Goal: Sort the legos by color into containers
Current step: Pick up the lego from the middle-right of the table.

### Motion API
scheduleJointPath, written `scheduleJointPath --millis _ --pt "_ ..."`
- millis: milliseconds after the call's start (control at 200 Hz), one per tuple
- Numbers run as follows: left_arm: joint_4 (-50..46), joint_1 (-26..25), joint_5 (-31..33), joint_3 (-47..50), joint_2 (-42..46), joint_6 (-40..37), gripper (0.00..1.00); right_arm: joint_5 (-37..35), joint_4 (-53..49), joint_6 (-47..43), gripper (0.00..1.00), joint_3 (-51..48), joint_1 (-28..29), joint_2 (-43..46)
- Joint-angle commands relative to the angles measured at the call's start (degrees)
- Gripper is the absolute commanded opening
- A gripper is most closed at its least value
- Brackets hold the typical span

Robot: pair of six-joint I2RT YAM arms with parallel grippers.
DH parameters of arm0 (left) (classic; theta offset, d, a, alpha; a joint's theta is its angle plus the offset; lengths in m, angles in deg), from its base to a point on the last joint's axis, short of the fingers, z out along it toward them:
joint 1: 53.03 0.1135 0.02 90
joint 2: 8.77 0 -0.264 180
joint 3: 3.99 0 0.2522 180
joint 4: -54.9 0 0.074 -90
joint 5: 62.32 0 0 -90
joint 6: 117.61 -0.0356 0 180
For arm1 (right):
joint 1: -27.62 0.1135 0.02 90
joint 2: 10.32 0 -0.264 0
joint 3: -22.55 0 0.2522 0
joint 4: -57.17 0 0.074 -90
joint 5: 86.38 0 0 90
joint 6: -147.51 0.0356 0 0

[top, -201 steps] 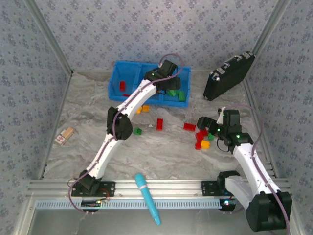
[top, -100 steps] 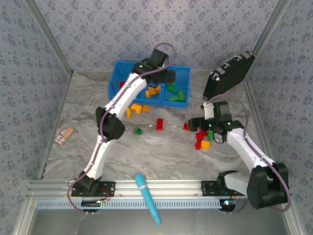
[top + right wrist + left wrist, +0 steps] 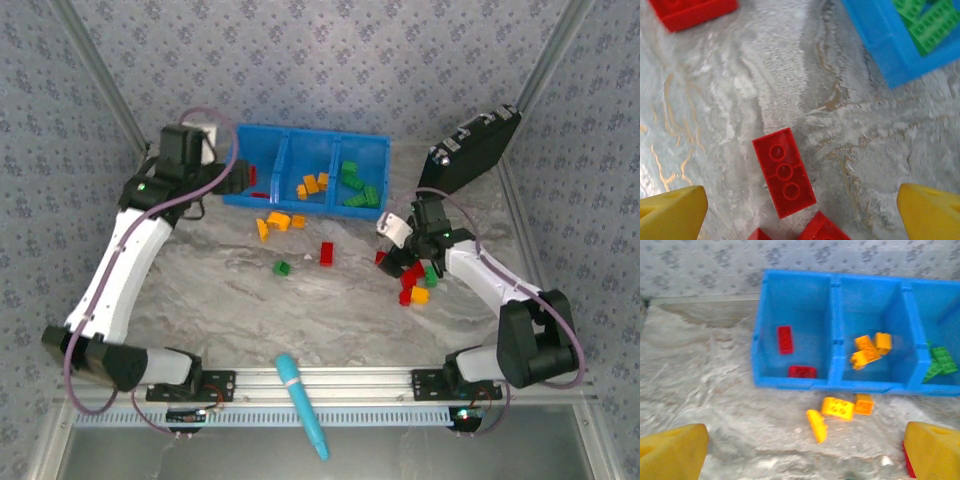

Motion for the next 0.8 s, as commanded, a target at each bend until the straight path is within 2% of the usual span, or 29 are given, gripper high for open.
scheduleJointPath --millis 0,125,225,310,605,795 --pt "1.98 4.16 -1.95 7.06 6.45 -2.86 1.00 -2.79 -6.32 -17.50 0.99 5.77 0.55 -3.85" --pt "1.29 8.32 -3.18 12.71 12.78 -4.49 1.00 -3.70 -12.06 -23.72 0.97 10.46 0.87 -8.90" --pt "2.78 8.48 -1.89 16.51 16.97 -5.80 1.00 -0.81 -13.94 -24.22 0.97 11.60 0.80 -11.26" --pt "3.88 8.47 -0.85 18.47 18.97 -6.65 1.00 -1.49 -15.19 -24.44 0.96 11.87 2.15 -14.08" --pt "5.33 8.48 0.42 20.60 19.38 -7.55 1.00 -3.24 -10.40 -23.30 0.94 11.64 3.03 -21.81" --pt "5.37 8.47 0.64 20.73 18.39 -7.78 1.00 -3.00 -10.36 -22.68 0.83 13.24 1.85 -25.10"
